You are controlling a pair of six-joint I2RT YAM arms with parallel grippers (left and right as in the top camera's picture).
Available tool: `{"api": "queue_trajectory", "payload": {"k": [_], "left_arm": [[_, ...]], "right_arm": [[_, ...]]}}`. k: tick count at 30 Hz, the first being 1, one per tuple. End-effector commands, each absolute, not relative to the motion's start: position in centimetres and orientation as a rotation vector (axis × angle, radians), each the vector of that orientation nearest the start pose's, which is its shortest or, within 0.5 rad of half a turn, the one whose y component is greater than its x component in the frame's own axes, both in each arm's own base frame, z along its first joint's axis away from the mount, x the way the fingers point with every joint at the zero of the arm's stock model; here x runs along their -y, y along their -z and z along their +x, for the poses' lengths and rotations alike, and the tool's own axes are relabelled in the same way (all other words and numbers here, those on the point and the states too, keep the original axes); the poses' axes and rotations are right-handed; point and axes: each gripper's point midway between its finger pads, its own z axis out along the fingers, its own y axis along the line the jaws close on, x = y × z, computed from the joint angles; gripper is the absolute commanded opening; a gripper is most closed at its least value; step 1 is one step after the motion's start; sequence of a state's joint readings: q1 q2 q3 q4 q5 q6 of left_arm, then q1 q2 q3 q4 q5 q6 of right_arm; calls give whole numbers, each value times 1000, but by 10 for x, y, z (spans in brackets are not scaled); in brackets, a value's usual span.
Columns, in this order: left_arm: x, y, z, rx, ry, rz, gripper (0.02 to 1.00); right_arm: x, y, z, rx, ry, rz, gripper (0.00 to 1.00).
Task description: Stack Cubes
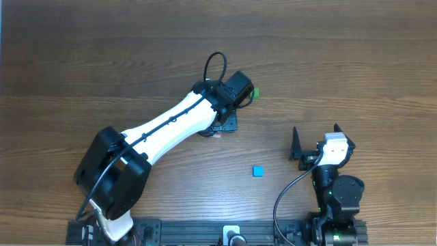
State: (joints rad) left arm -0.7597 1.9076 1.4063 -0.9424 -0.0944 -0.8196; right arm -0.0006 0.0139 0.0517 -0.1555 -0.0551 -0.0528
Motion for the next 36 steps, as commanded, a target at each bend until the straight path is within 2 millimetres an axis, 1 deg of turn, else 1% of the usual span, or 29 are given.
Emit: {"api": "queue_trajectory", "payload": {"k": [1, 2, 5, 8, 10, 12, 13, 16, 18, 20, 22, 24, 27, 28, 31, 33, 36], "left_arm": [[253, -56, 296, -2956, 18, -111, 919], [254, -62, 299, -2925, 20, -103, 1000], [257, -82, 303, -2855, 45, -94, 1000], [256, -112, 309, -2767, 94, -101, 998], [254, -137, 311, -2700, 134, -111, 998], [250, -168, 312, -2610, 173, -124, 998], [246, -186, 312, -2549, 192, -134, 1000], [229, -229, 312, -2402, 237, -173, 998], [210, -253, 313, -2308, 261, -226, 998], [190, -271, 315, -2244, 290, -256, 996], [169, -284, 319, -2180, 331, -268, 998], [150, -293, 324, -2121, 372, -257, 998], [118, -299, 327, -2024, 402, -245, 998], [112, -300, 326, -2001, 404, -241, 998], [87, -301, 319, -1899, 393, -216, 998], [71, -300, 308, -1832, 376, -189, 998], [58, -294, 294, -1763, 346, -117, 996]], "right_arm": [[-10, -156, 243, -1684, -15, -88, 993], [-10, -156, 243, -1684, -15, -88, 993], [-10, -156, 243, -1684, -15, -88, 991], [-10, -156, 243, -1684, -15, -88, 993], [-10, -156, 243, -1684, -15, -88, 993], [-10, -156, 243, -1684, -15, -88, 993], [-10, -156, 243, -1684, -15, -88, 991], [-10, -156, 243, -1684, -15, -88, 989], [-10, -156, 243, -1684, -15, -88, 993], [-10, -156, 243, -1684, -15, -88, 993], [-10, -156, 243, -1684, -15, -88, 993], [-10, -156, 243, -1684, -15, -88, 991], [-10, -156, 243, -1684, -15, -88, 993], [-10, -156, 243, -1684, -15, -88, 993], [-10, -156, 243, -1684, -15, -88, 991], [-10, -156, 243, -1684, -15, -88, 993], [-10, -156, 243, -1684, -16, -88, 993]]}}
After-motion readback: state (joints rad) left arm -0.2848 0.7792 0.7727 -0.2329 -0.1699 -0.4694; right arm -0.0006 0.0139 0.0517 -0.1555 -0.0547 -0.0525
